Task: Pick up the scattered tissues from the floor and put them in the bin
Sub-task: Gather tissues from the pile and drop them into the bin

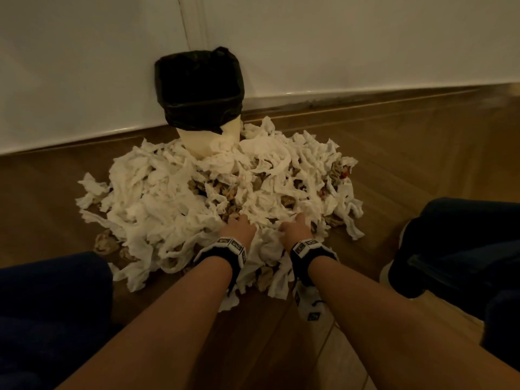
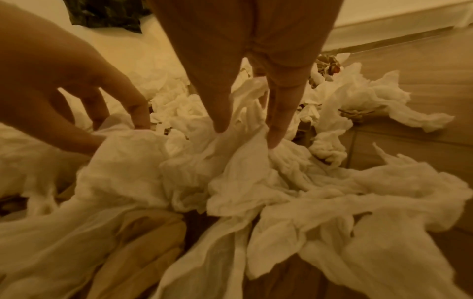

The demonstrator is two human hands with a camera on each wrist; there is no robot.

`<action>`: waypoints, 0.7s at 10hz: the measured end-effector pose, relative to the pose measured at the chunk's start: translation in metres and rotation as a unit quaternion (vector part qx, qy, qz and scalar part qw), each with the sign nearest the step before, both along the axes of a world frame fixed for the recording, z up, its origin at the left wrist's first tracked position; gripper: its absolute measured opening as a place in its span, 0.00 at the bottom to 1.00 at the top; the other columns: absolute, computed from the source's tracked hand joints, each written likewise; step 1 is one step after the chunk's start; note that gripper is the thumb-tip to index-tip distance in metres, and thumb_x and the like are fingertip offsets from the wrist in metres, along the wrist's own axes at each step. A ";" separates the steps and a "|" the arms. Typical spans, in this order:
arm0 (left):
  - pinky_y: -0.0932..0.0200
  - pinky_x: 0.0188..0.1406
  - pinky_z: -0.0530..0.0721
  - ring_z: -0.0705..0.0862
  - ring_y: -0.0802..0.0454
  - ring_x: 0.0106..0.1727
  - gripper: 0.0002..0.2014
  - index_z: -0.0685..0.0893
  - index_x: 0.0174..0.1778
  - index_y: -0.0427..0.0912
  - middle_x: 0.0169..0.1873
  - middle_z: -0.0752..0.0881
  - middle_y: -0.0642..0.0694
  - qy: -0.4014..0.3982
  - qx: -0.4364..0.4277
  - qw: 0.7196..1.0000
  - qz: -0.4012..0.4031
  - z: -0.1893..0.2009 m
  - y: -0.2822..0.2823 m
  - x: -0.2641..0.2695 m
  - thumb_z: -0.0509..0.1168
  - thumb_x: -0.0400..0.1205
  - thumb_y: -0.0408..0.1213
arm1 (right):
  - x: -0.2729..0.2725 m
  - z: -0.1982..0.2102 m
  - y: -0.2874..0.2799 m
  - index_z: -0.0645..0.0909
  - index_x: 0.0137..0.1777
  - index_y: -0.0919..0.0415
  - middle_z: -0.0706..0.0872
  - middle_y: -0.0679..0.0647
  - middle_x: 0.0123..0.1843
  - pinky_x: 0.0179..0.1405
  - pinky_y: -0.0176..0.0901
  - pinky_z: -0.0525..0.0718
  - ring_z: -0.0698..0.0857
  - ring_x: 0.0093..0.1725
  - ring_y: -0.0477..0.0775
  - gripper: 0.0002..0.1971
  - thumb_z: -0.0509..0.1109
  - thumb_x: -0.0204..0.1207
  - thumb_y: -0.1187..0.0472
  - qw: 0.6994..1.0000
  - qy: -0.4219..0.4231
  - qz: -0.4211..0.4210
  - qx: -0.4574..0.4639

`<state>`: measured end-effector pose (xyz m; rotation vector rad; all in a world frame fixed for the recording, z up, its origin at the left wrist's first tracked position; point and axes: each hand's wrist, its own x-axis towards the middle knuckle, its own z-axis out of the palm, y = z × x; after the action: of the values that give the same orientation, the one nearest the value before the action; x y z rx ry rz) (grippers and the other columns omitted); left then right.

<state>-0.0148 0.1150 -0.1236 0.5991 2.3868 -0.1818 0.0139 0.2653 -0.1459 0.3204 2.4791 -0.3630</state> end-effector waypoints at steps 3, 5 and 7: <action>0.52 0.58 0.79 0.80 0.41 0.61 0.14 0.77 0.62 0.38 0.62 0.80 0.37 0.026 0.144 0.984 0.105 0.014 -0.004 -0.010 0.55 0.83 0.25 | -0.009 0.018 0.015 0.86 0.60 0.64 0.85 0.62 0.61 0.63 0.49 0.81 0.83 0.60 0.62 0.14 0.62 0.81 0.64 0.983 0.074 -0.146 -0.088; 0.51 0.64 0.76 0.75 0.38 0.69 0.21 0.71 0.75 0.43 0.72 0.74 0.38 0.016 0.303 0.890 0.340 0.024 -0.007 -0.019 0.54 0.85 0.30 | -0.001 0.029 0.029 0.73 0.72 0.57 0.73 0.65 0.72 0.54 0.58 0.84 0.80 0.58 0.66 0.22 0.54 0.82 0.75 0.723 0.121 -0.537 -0.416; 0.55 0.64 0.77 0.80 0.44 0.61 0.20 0.68 0.76 0.36 0.73 0.74 0.36 -0.077 0.397 0.713 0.572 0.033 -0.009 -0.028 0.48 0.88 0.32 | 0.010 0.049 0.036 0.70 0.75 0.63 0.74 0.63 0.74 0.30 0.39 0.77 0.77 0.37 0.51 0.19 0.56 0.85 0.61 0.676 0.077 -0.563 -0.469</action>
<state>-0.0425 0.1064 -0.0908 -0.6035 2.1308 1.4120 0.0235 0.3012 -0.0972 1.3375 1.5356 -2.0879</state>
